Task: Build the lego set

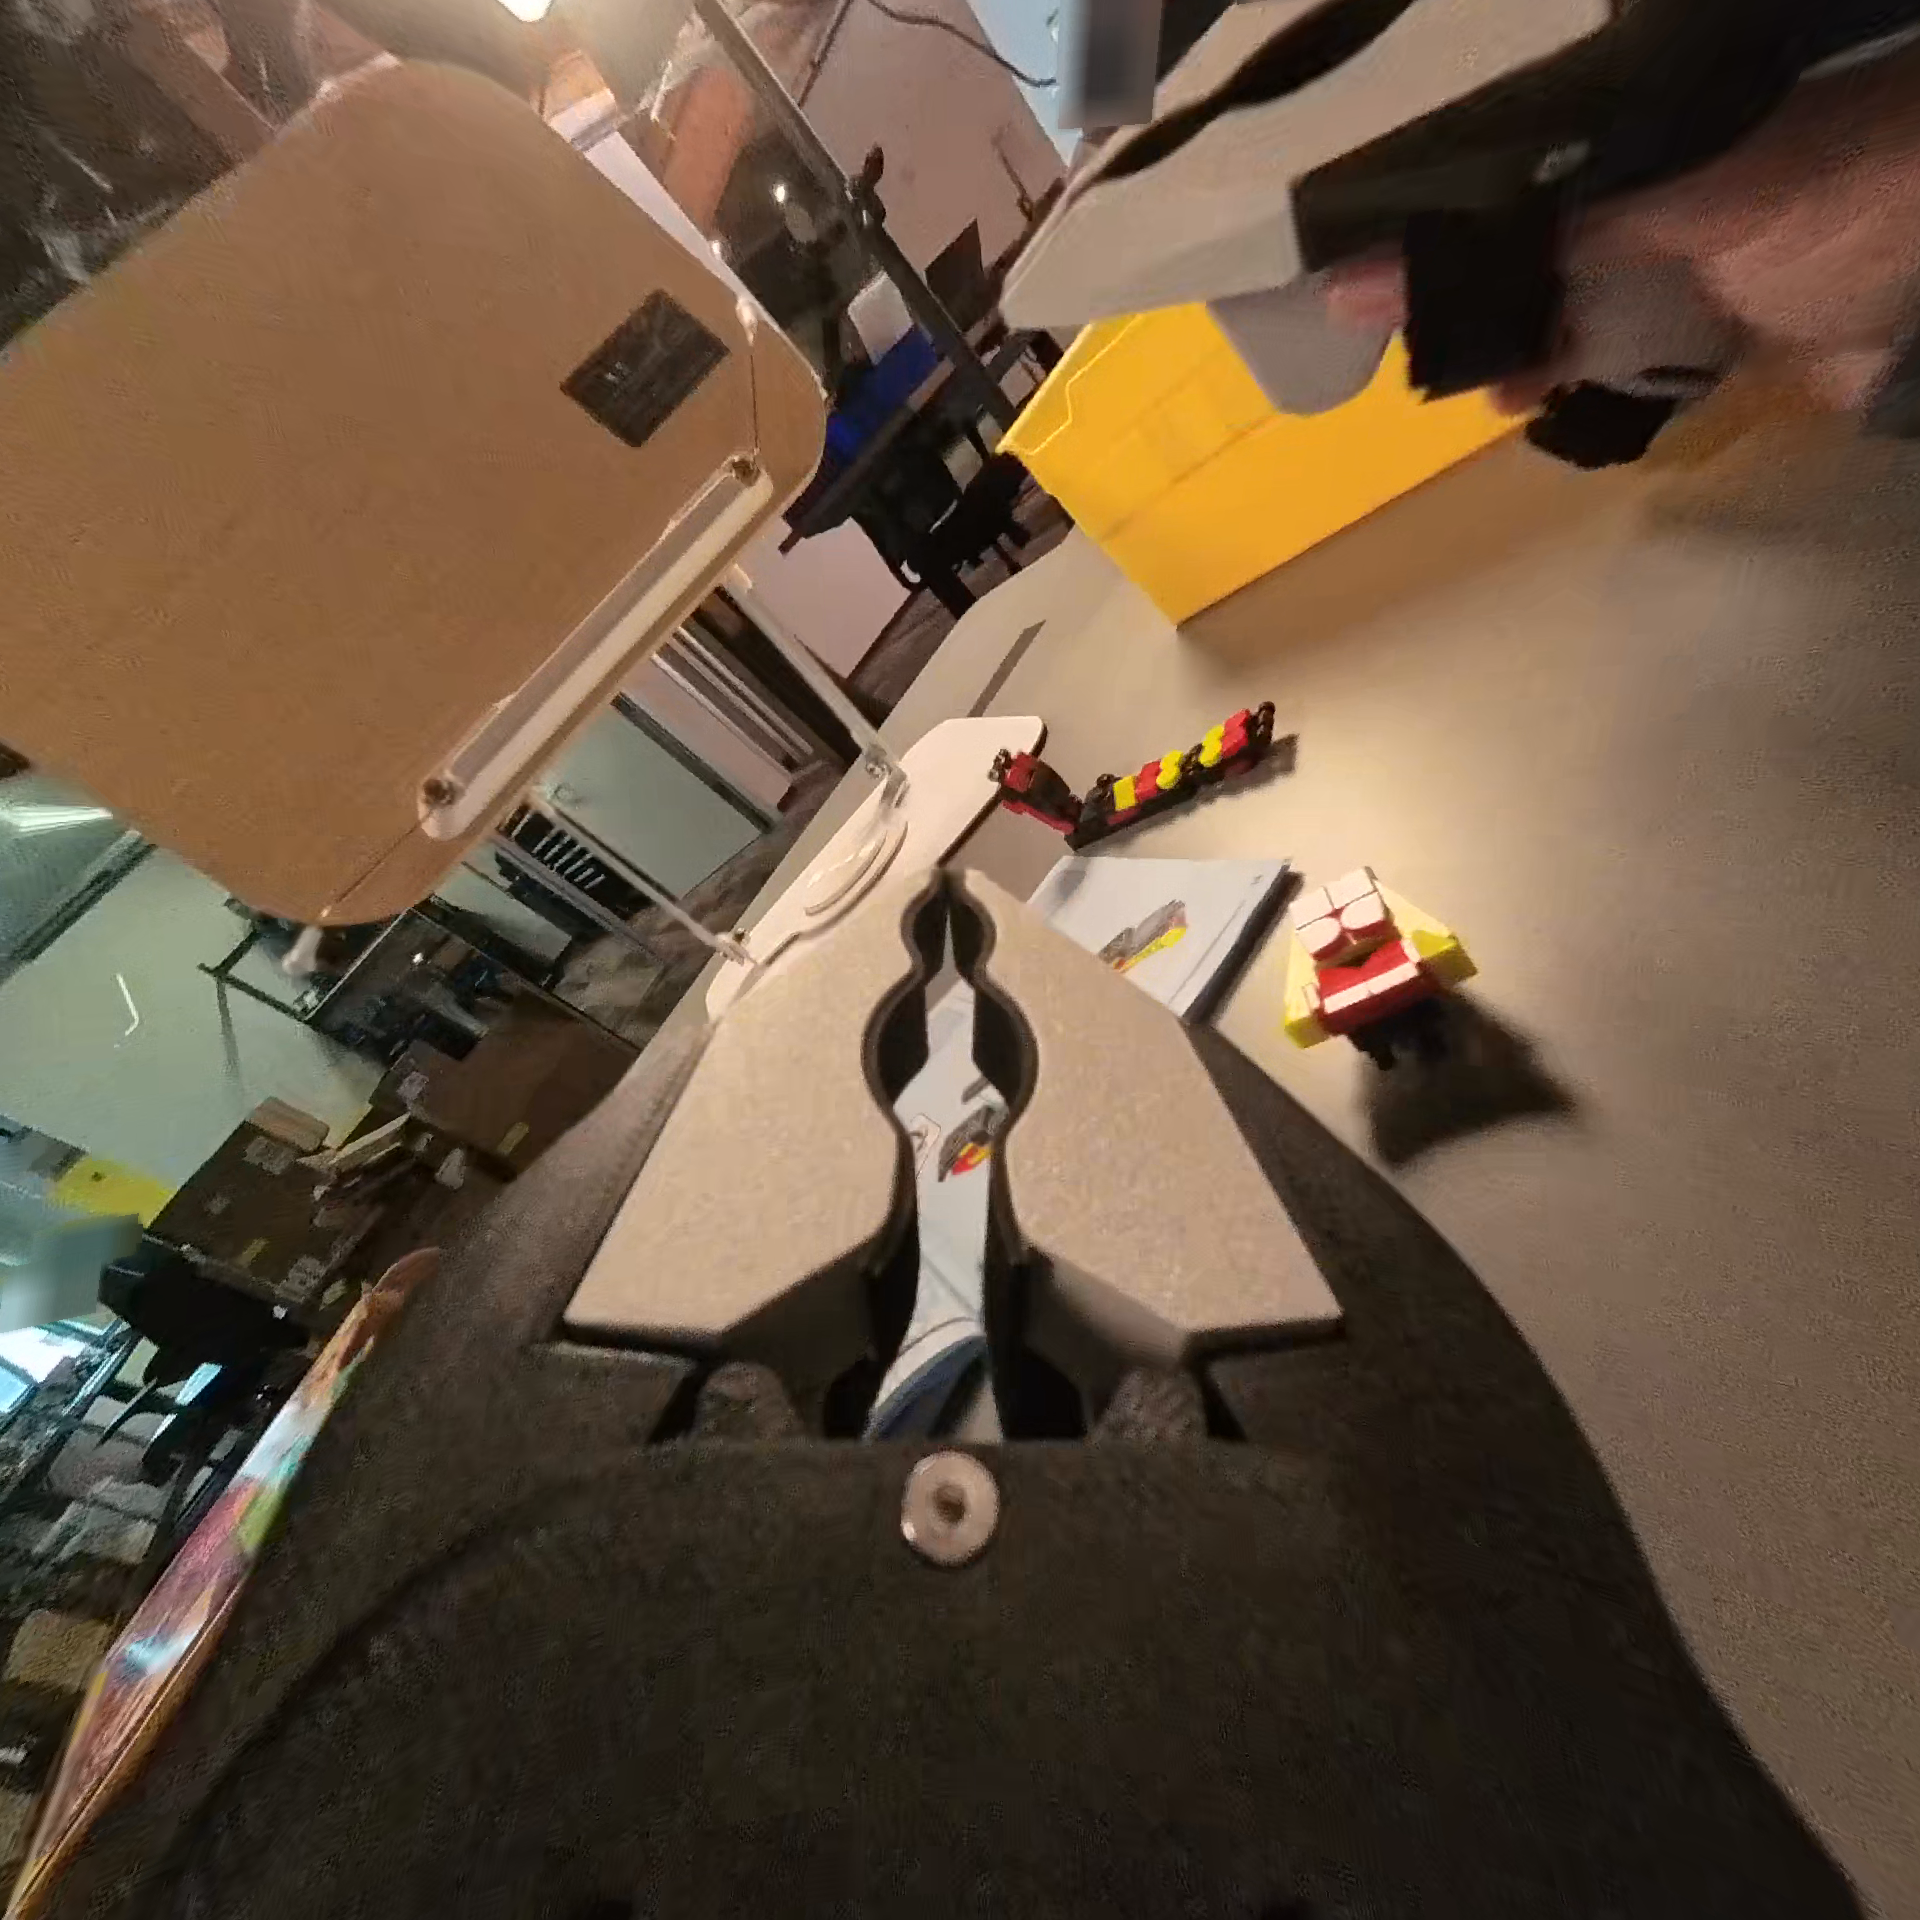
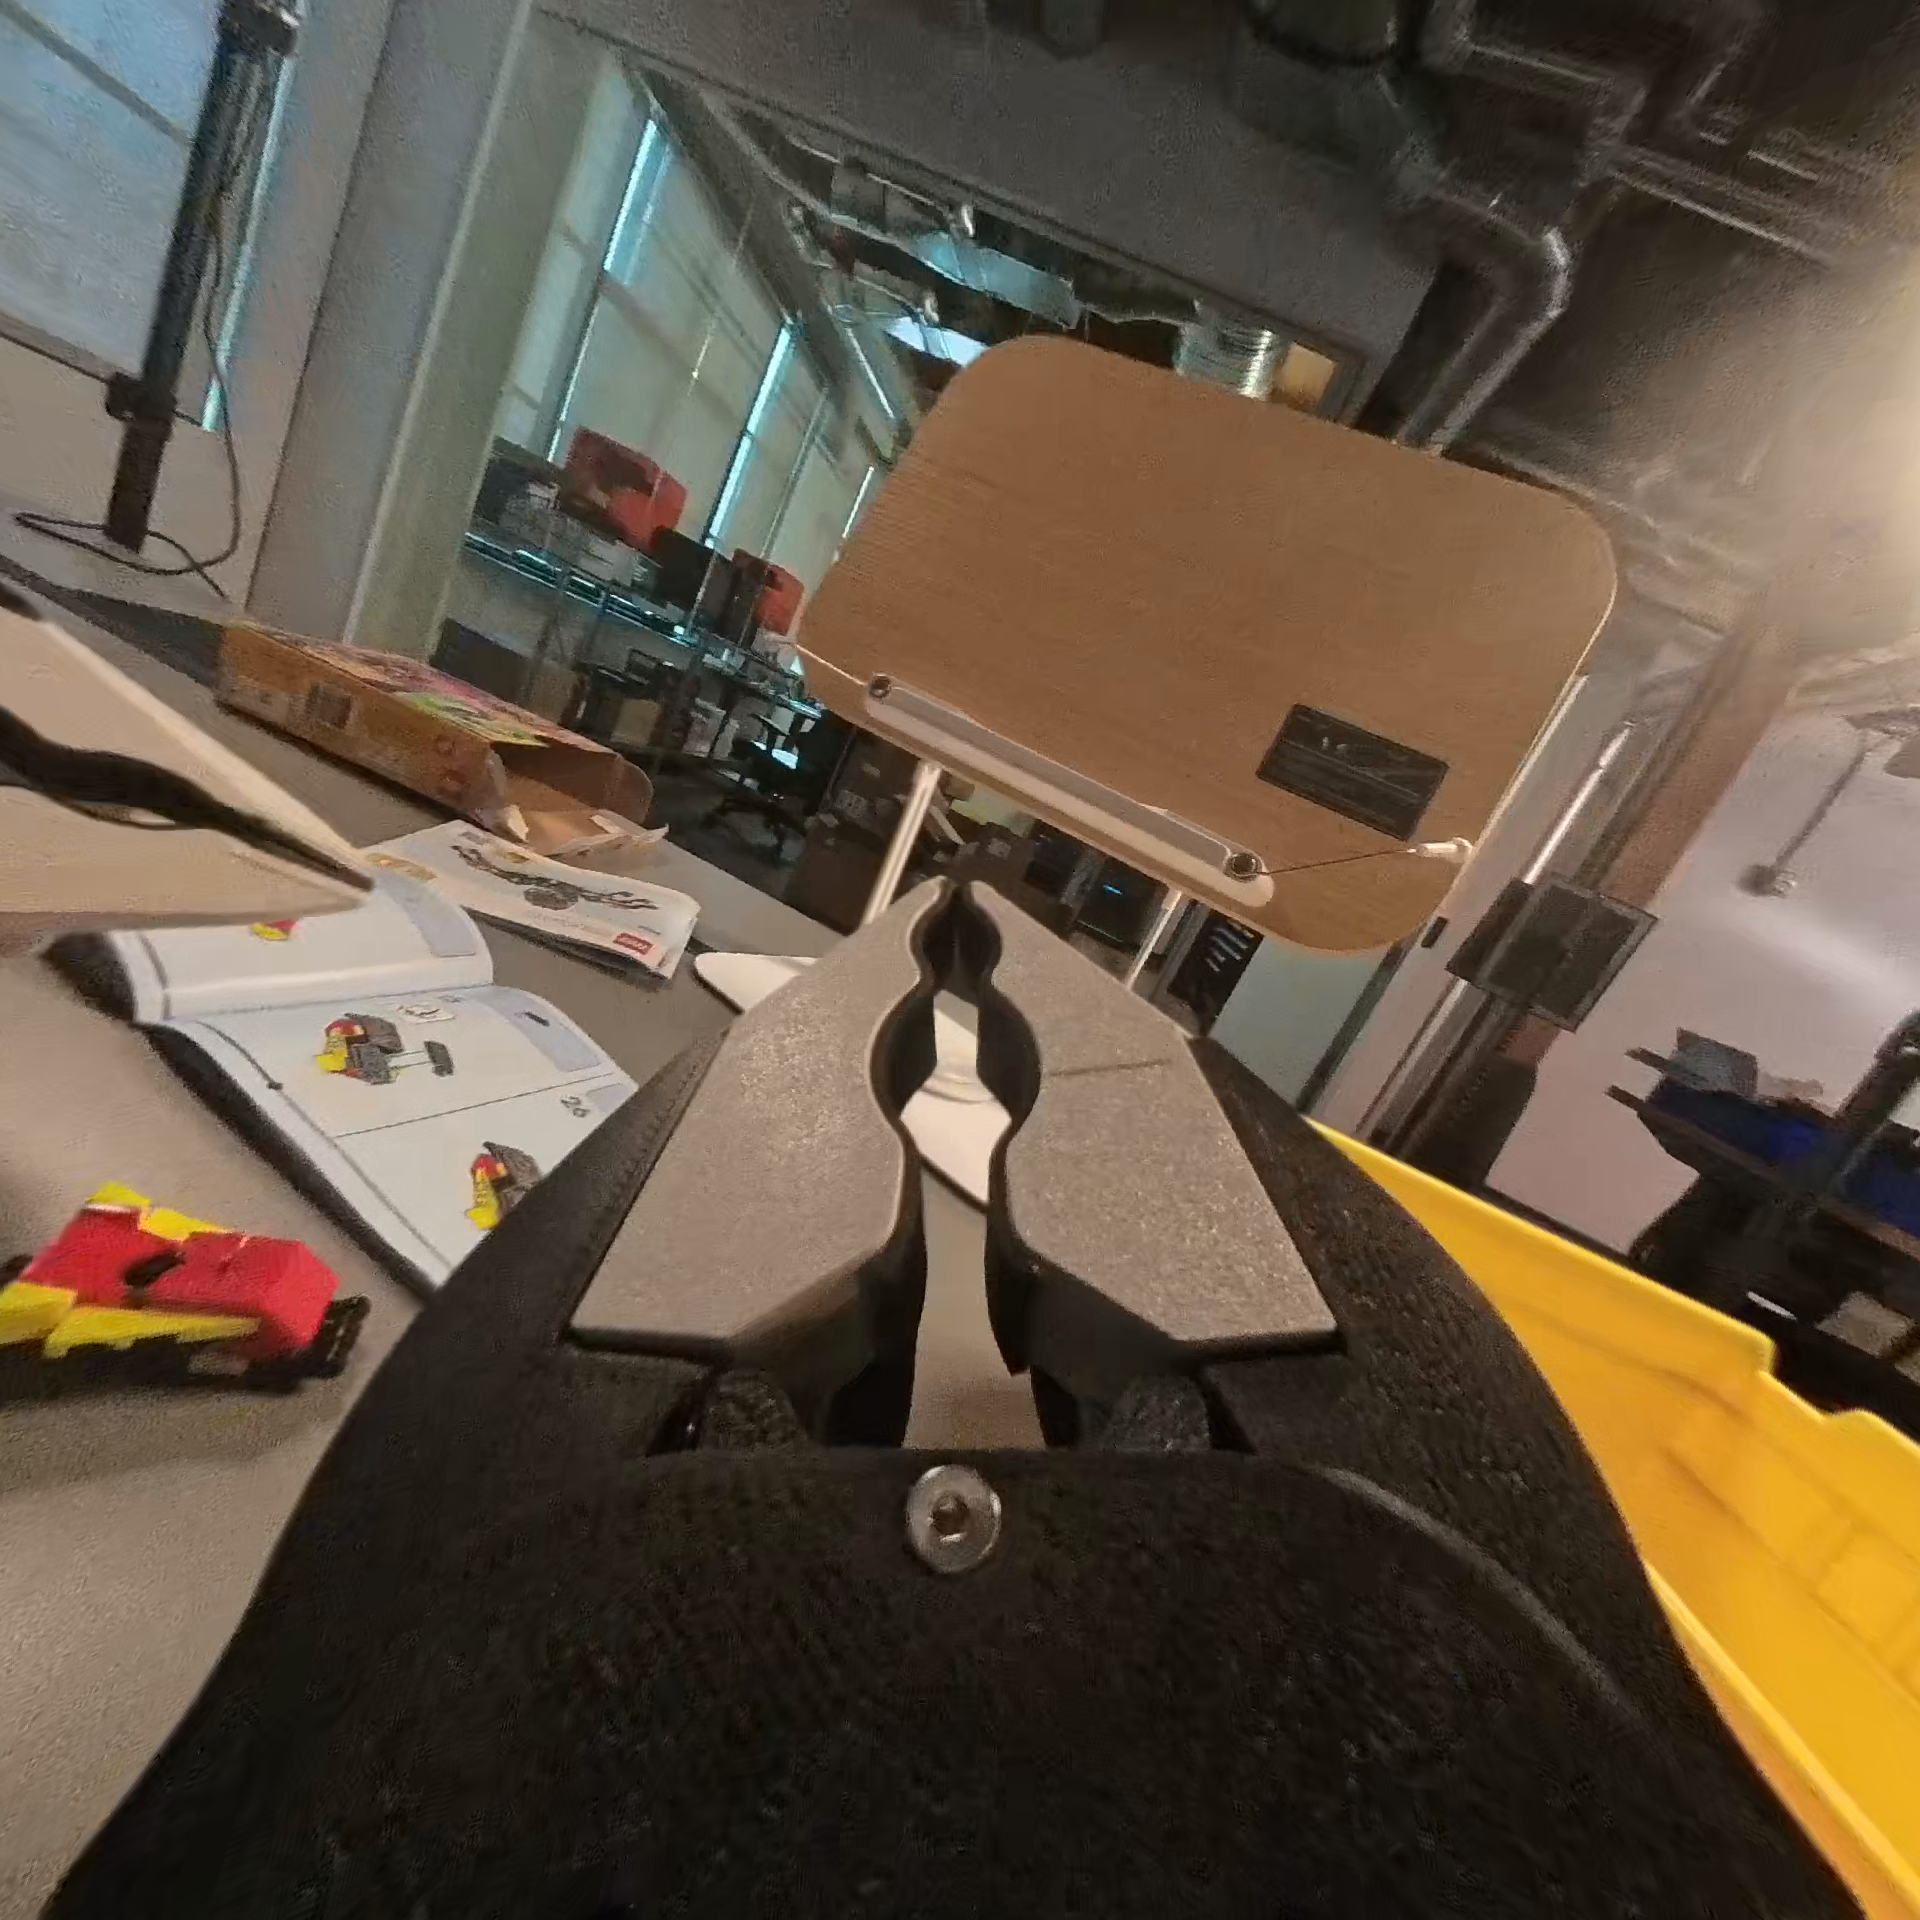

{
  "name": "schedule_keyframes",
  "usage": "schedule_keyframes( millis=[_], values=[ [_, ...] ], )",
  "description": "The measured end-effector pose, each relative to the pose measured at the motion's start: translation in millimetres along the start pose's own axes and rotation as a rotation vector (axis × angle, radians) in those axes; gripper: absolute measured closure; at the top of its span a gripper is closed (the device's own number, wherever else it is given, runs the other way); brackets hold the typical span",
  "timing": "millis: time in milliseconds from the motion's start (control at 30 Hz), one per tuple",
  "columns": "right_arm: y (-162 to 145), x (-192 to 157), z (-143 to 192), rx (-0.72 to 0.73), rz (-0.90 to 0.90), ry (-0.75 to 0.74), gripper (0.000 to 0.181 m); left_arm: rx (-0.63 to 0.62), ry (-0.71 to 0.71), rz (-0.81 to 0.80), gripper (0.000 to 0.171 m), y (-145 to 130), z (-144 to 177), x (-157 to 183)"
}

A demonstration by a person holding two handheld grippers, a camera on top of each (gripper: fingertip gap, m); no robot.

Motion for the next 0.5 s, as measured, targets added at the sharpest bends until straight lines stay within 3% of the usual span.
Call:
schedule_keyframes(
  millis=[267,500],
  values=[
    [-3.1,-13.3,-11.2,0.011,-0.036,0.124,0.181,-0.207,-0.118,-0.043,0.166,-20.7,-26.4,13.2],
    [-2.5,-13.6,-11.5,0.038,-0.081,0.160,0.181,-0.253,-0.402,-0.019,0.155,-26.2,-25.5,32.5]
  ],
)
Point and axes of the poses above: each gripper's, where its closed fingertips meet, z back along the fingers, y out of its top, x = y × z across the jaws, the point moved 5 cm from there along z, back along the fingers, and after that the axes turned 11 degrees about y, right-handed, at the moved point
